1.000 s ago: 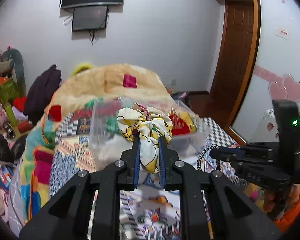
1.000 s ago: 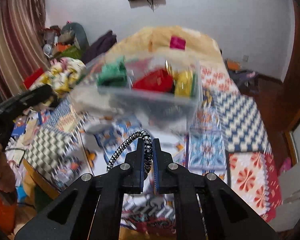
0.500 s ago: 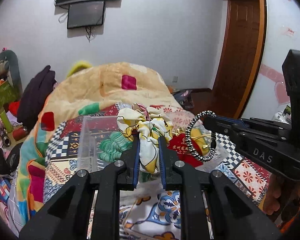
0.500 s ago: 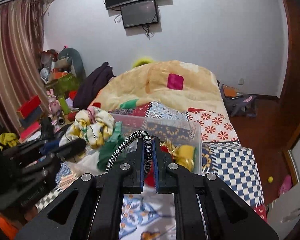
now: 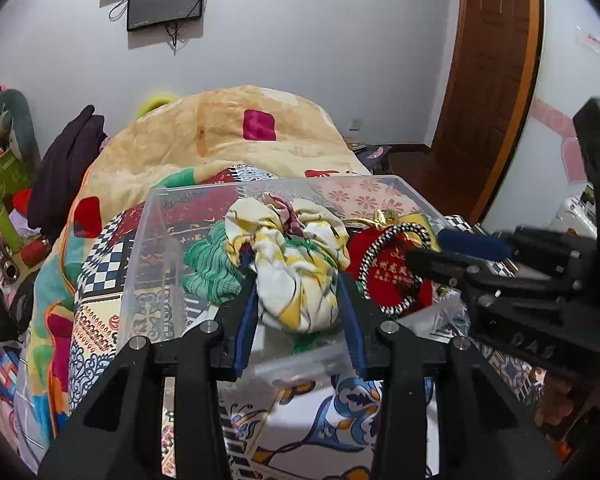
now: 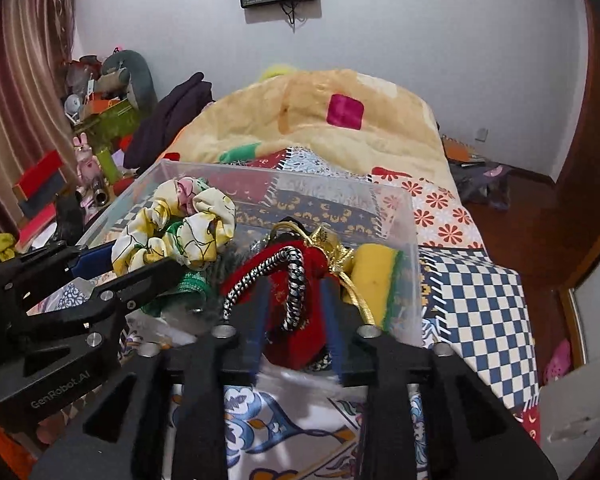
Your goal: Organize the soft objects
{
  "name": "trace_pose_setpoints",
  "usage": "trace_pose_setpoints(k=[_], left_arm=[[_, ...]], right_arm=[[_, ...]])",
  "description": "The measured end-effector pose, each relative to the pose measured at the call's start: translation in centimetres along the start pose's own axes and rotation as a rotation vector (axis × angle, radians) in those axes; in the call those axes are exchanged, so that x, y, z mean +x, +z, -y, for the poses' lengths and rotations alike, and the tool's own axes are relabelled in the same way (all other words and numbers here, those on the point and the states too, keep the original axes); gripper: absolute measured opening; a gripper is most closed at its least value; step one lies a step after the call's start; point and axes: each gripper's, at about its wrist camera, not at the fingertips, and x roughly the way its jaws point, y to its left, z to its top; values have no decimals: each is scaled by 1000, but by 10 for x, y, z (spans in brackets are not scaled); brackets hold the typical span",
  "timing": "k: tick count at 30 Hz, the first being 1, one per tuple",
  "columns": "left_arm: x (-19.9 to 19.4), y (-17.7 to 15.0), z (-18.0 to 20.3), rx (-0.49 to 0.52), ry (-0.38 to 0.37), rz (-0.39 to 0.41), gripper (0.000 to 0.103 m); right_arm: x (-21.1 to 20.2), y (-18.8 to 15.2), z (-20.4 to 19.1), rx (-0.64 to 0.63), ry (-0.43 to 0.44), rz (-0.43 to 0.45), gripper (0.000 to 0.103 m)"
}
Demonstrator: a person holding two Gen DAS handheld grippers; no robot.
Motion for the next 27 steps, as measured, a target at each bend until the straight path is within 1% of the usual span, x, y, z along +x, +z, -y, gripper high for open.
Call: trace_pose_setpoints(k=[2,4,5,13,15,17,19,20,23,25,27], left_arm=[[-10,-1,1,0,1,20,41],[-22,-1,1,-12,-4,47,48],[-30,0,0,-21,-5,68,49],[-103,22,12,-23,3,243,50],[-123,27,17,-19,5,290,51],[-138,32,22,-9,16,325,53],[-153,34,28,2,27,361,58],[-159,35,31,9,31,375,59],[-176,35,41,25,38,412,70],[-186,34,46,31,46,434,77],[-196,33,51,38,50,454,82]], right_arm=[[-11,1,3,3,4,23,38],[-20,4,5,8,13,46,40],[-28,5,6,8,16,67,40],[-96,16,1,11,37,237,40],[-116,18,1,12,45,288,43],[-135,19,0,9,47,341,53],[-155,19,-2,3,45,398,59],[-163,19,-3,-1,46,418,65],[-184,19,-5,-5,51,474,80],[-191,18,-7,-5,52,495,83],[-196,16,-8,-5,55,506,84]])
